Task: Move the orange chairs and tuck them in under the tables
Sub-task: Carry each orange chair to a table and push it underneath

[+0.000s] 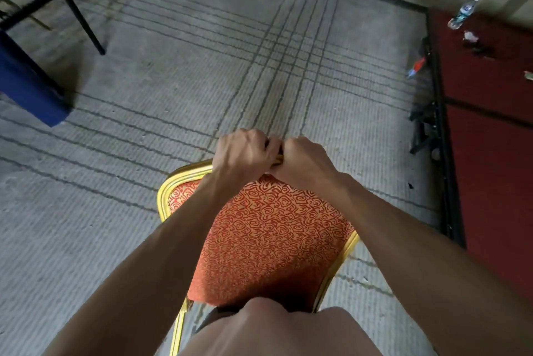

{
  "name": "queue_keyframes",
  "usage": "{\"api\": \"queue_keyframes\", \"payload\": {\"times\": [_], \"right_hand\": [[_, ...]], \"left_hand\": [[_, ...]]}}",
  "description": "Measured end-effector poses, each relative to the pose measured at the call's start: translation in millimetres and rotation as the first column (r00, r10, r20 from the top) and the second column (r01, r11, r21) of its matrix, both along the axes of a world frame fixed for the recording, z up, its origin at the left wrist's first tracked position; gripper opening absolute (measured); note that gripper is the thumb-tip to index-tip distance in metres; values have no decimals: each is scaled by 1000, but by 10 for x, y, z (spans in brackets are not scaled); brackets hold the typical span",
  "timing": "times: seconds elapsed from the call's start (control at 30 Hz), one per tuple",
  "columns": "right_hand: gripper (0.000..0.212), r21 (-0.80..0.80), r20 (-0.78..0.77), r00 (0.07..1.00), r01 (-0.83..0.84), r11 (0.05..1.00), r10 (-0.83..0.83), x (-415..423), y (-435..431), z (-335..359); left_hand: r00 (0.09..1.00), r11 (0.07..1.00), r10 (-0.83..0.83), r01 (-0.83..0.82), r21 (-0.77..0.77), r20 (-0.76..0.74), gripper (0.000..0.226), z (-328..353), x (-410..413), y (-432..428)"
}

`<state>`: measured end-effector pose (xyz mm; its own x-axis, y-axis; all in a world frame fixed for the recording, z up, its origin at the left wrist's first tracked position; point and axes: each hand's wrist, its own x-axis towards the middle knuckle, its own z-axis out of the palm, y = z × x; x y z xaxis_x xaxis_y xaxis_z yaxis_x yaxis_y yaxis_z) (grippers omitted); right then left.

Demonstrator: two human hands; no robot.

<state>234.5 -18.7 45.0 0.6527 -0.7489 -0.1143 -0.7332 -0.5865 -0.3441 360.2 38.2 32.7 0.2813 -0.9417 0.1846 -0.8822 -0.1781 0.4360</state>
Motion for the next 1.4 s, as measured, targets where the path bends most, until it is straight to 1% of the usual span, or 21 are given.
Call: {"api": "queue_keyframes", "payload": {"times": [0.1,0.27,0.33,0.43,0.5,0.57,0.6,0.67,0.73,0.77,0.83,0.93,1.07,1.17,1.23,1.3,1.4], "right_hand": [[20,-66,11,997,-71,995,72,265,-207,258],[22,-246,88,974,-180,952,207,698,-548,593],[23,-302,94,963,-214,929,252,835,-720,590],[23,-358,67,948,-269,894,311,973,-1042,408],[24,-336,11,941,-316,887,339,1062,-1275,258],[24,-290,-54,925,-374,881,375,1135,-1531,131],[22,-264,-73,912,-408,874,403,1188,-1718,61],[23,-202,-80,894,-447,871,440,1289,-2054,-32],[31,-154,-74,891,-454,878,448,1400,-2362,-109],[36,-120,-87,889,-458,881,450,1468,-2560,-145],[38,-77,-121,876,-477,876,466,1567,-2806,-198],[17,-126,-48,881,-474,872,471,1763,-3169,-184],[22,-202,62,911,-388,899,407,2183,-3559,-217],[26,-254,113,925,-325,911,362,2411,-3792,-271],[24,-293,161,918,-307,905,363,2508,-3967,-269],[27,-325,214,900,-301,896,380,2633,-4146,-227],[29,-330,204,897,-313,891,391,2898,-4459,-204]], "left_hand": [[997,997,69,-68,-25,32,54,192,269,-165],[981,973,177,-162,-162,83,54,483,698,-445],[974,967,205,-186,-172,101,58,470,828,-592],[962,966,236,-218,-137,135,61,342,947,-843],[960,967,241,-226,-116,141,56,226,993,-1007],[969,974,219,-210,-85,112,48,99,1035,-1200],[971,978,207,-201,-60,121,45,29,1090,-1363],[964,987,157,-160,-2,213,44,-105,1229,-1683],[951,994,55,-82,75,305,41,-232,1367,-1962],[949,989,14,-59,135,314,35,-264,1435,-2148],[953,982,12,-68,176,302,29,-303,1508,-2369],[950,983,90,-133,126,298,29,-302,1675,-2699],[931,974,210,-225,16,298,32,-237,1989,-3056],[944,953,289,-299,40,157,40,-162,2177,-3304],[946,943,318,-323,77,60,45,-117,2287,-3488],[944,941,326,-328,78,44,48,-58,2421,-3665],[943,942,330,-332,50,41,47,-12,2681,-3973]]}}
